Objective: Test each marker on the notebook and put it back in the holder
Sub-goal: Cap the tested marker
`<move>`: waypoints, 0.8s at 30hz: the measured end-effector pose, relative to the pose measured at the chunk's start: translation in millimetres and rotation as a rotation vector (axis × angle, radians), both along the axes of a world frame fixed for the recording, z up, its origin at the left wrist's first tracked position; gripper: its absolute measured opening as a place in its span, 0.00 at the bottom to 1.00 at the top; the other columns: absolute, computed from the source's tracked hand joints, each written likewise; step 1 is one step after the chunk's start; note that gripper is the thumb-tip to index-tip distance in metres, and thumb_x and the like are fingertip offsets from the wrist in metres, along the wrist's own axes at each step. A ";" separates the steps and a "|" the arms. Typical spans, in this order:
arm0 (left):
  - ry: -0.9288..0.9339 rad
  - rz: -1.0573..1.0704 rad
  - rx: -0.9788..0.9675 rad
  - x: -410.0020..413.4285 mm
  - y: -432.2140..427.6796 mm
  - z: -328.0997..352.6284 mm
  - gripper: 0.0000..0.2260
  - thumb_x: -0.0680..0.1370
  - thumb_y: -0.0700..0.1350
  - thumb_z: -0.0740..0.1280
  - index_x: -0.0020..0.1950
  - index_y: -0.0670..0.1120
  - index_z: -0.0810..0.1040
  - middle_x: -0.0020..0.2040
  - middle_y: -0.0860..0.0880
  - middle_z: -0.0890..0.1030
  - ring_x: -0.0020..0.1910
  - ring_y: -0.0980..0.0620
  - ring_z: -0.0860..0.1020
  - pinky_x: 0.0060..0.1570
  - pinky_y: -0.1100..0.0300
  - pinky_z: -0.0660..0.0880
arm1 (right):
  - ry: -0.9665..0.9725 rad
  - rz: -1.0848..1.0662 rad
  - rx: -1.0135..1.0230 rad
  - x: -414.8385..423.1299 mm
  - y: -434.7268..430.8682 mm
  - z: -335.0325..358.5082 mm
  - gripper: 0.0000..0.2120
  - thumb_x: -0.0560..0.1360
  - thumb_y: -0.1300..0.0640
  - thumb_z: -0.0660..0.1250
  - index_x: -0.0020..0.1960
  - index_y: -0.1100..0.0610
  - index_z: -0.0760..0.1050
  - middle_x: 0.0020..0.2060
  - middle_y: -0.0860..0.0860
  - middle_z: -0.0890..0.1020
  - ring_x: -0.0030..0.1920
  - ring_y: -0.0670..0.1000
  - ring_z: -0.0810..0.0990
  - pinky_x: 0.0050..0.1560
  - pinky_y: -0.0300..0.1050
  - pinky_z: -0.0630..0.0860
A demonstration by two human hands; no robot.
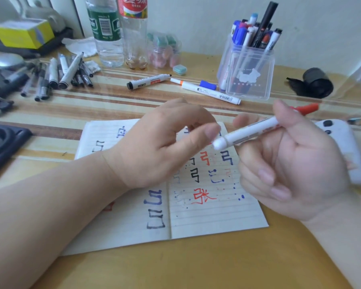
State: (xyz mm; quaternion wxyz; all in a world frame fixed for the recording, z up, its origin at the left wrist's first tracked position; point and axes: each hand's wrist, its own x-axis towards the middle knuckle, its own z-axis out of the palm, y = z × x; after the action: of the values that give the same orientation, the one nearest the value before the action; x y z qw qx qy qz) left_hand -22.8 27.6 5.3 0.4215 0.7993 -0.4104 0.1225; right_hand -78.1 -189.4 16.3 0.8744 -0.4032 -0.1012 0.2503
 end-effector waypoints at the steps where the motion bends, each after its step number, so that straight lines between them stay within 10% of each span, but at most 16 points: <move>1: 0.004 -0.033 0.016 -1.0 0.0 0.4 0.15 0.81 0.53 0.62 0.55 0.44 0.83 0.45 0.51 0.82 0.48 0.52 0.79 0.51 0.62 0.73 | -0.009 -0.109 -0.081 -1.7 3.2 -0.8 0.24 0.83 0.42 0.51 0.55 0.60 0.76 0.23 0.58 0.75 0.16 0.50 0.69 0.22 0.38 0.57; 8: -0.076 -0.039 -0.013 -1.3 -3.1 -3.1 0.12 0.78 0.50 0.73 0.55 0.43 0.84 0.43 0.53 0.84 0.43 0.59 0.80 0.46 0.70 0.73 | 0.017 -0.302 -0.287 0.0 15.2 0.8 0.13 0.77 0.48 0.60 0.50 0.57 0.77 0.29 0.55 0.70 0.24 0.50 0.65 0.20 0.37 0.58; 17: 0.060 0.116 -0.370 10.1 -2.2 -8.6 0.07 0.76 0.44 0.75 0.50 0.44 0.80 0.42 0.47 0.83 0.39 0.45 0.79 0.44 0.51 0.77 | -0.153 -0.647 -0.285 5.6 -1.9 2.6 0.04 0.71 0.57 0.68 0.46 0.54 0.76 0.35 0.52 0.76 0.31 0.50 0.70 0.24 0.38 0.63; 24: 0.856 -0.168 -0.799 13.7 -9.1 -0.9 0.08 0.72 0.38 0.75 0.35 0.45 0.80 0.30 0.47 0.75 0.31 0.51 0.70 0.36 0.58 0.70 | -0.412 -0.418 -0.814 -2.4 10.5 -8.6 0.10 0.67 0.61 0.79 0.44 0.61 0.81 0.40 0.62 0.85 0.33 0.54 0.82 0.34 0.47 0.80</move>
State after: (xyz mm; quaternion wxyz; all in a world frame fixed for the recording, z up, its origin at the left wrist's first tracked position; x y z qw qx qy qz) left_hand -9.1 18.5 4.3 0.8261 0.5219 -0.1878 -0.0995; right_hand -80.5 -178.9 7.7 0.6393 -0.7644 -0.0830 0.0040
